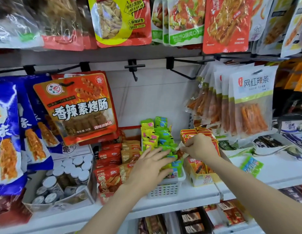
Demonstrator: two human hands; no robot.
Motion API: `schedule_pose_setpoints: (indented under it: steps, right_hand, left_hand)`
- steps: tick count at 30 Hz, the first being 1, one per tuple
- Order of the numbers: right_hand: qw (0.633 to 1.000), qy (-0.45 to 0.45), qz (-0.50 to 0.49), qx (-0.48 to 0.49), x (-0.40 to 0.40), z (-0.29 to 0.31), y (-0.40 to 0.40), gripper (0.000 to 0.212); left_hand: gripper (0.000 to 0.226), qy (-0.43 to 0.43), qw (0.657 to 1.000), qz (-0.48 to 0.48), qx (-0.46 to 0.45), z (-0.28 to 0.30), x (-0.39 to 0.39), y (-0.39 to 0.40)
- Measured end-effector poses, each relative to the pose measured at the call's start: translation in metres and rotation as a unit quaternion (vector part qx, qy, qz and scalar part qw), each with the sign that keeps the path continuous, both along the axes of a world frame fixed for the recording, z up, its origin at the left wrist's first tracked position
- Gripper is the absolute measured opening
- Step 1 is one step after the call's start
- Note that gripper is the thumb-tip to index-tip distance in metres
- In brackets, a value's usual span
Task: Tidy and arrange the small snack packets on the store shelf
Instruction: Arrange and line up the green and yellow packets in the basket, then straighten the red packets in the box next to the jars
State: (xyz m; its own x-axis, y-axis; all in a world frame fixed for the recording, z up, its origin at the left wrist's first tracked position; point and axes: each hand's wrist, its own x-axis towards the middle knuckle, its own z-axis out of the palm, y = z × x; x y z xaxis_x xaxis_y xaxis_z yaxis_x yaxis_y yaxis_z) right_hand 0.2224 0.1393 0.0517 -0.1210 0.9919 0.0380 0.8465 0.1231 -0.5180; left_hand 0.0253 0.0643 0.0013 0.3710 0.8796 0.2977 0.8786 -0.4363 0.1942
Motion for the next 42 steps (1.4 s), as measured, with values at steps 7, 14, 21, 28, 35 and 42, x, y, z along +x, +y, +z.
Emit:
schedule_pose_setpoints:
  steps: [7,14,21,28,35,42]
  right_hand:
    - [0.997,0.065,-0.022,0.018,-0.005,-0.011,-0.009,0.024]
    - [0.976,0.017,0.159,0.146,-0.008,-0.018,-0.068,0.056]
    - [0.951,-0.087,0.197,0.224,-0.049,-0.042,-0.091,0.054]
    - [0.953,-0.064,0.134,0.264,-0.061,-0.042,-0.097,0.053]
    - [0.944,0.042,0.227,0.235,-0.141,-0.047,-0.113,0.05]
    - [0.963,0.067,0.18,0.191,-0.181,-0.077,-0.096,0.041]
  left_hand:
    - [0.047,0.008,1.0,0.005,-0.024,0.009,0.004,-0.005]
    - [0.07,-0.133,0.983,0.129,0.01,0.0,-0.029,-0.051]
    - [0.055,-0.178,0.964,0.196,-0.032,-0.027,-0.041,-0.095]
    - [0.054,-0.17,0.94,0.294,-0.04,-0.035,-0.101,-0.119]
    - [0.068,-0.215,0.923,0.318,0.014,-0.054,-0.127,-0.095]
    - [0.053,-0.286,0.908,0.296,0.079,-0.047,-0.147,-0.078]
